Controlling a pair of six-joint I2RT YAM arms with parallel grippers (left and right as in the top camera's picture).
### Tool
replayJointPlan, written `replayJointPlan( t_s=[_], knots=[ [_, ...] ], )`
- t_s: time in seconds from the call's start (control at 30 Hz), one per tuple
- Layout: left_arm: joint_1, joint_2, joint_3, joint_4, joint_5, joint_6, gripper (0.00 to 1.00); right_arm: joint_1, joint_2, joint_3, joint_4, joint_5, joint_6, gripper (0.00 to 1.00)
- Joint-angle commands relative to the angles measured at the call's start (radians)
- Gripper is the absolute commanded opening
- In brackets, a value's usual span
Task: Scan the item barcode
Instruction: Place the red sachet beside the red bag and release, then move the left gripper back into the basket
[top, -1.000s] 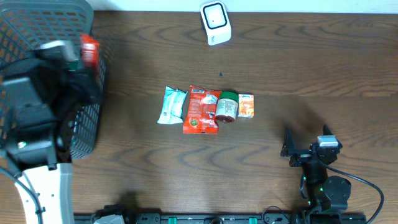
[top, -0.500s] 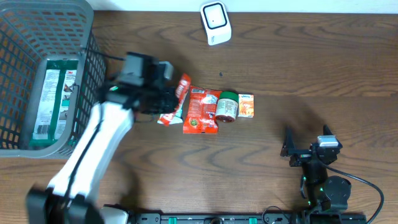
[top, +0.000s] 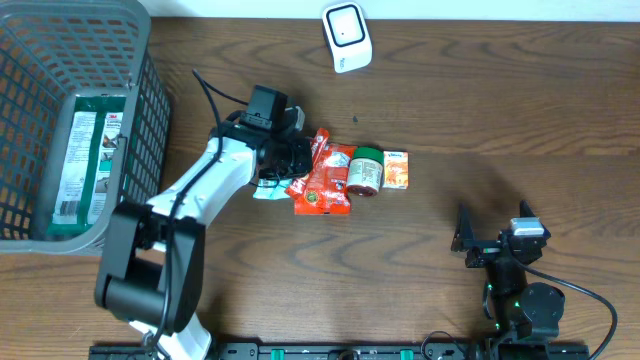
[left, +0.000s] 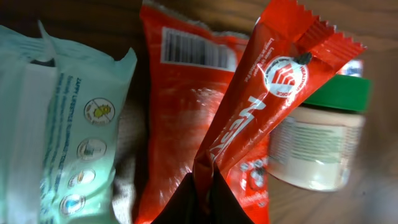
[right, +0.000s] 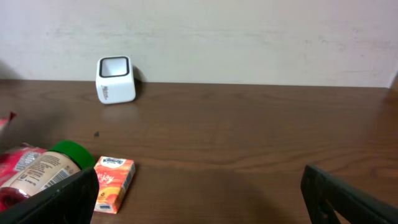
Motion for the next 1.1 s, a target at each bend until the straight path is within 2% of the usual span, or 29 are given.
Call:
replayJointPlan(
  t_s=[0.0, 0.07, 0.13, 0.2, 0.23, 0.33, 0.47, 0.63, 0.73, 0.77, 0.87, 1.07],
  knots=[
    [-0.019, 0.032, -0.003, 0.0, 0.006, -0.021, 0.12, 0.004, -0.005, -0.002, -0.004, -0.005, 0.013, 0.99],
    [-0.031, 0.035, -0.003, 0.0, 0.006, -0.021, 0.17, 0.004, -0.005, -0.002, -0.004, -0.005, 0.013, 0.99],
    [-0.04, 0.032, -0.001, 0.004, 0.007, -0.021, 0.42, 0.004, -0.005, -0.002, -0.004, -0.005, 0.013, 0.99],
    [-0.042, 0.02, 0.007, 0.0, 0.015, -0.019, 0.61, 0.004, -0.005, -0.002, -0.004, -0.005, 0.013, 0.99],
    [-0.042, 0.003, 0.015, 0.0, 0.026, -0.009, 0.68, 0.004, -0.005, -0.002, -0.004, -0.005, 0.013, 0.99],
    [-0.04, -0.065, 0.048, 0.0, 0.024, 0.03, 0.78, 0.004, -0.005, -0.002, -0.003, -0.005, 0.013, 0.99],
    [-0.011, -0.196, 0.141, -0.058, -0.012, 0.089, 0.8, 0.004, -0.005, -0.002, -0.004, -0.005, 0.013, 0.99],
    [0.094, -0.297, 0.398, -0.343, -0.224, 0.196, 0.8, 0.004, -0.005, -0.002, -0.004, -0.005, 0.013, 0.99],
    [0.214, -0.302, 0.617, -0.532, -0.375, 0.258, 0.81, 0.004, -0.005, -0.002, -0.004, -0.005, 0.013, 0.99],
    [0.261, -0.301, 0.672, -0.57, -0.401, 0.276, 0.84, 0.004, -0.005, -0.002, -0.004, -0.005, 0.013, 0.99],
    [0.417, -0.302, 0.772, -0.616, -0.438, 0.332, 0.89, 0.004, -0.005, -0.002, -0.004, -0.005, 0.013, 0.99],
    [0.708, -0.26, 0.768, -0.545, -0.436, 0.401, 0.94, 0.004, -0.005, -0.002, -0.004, -0.005, 0.013, 0.99]
  ],
)
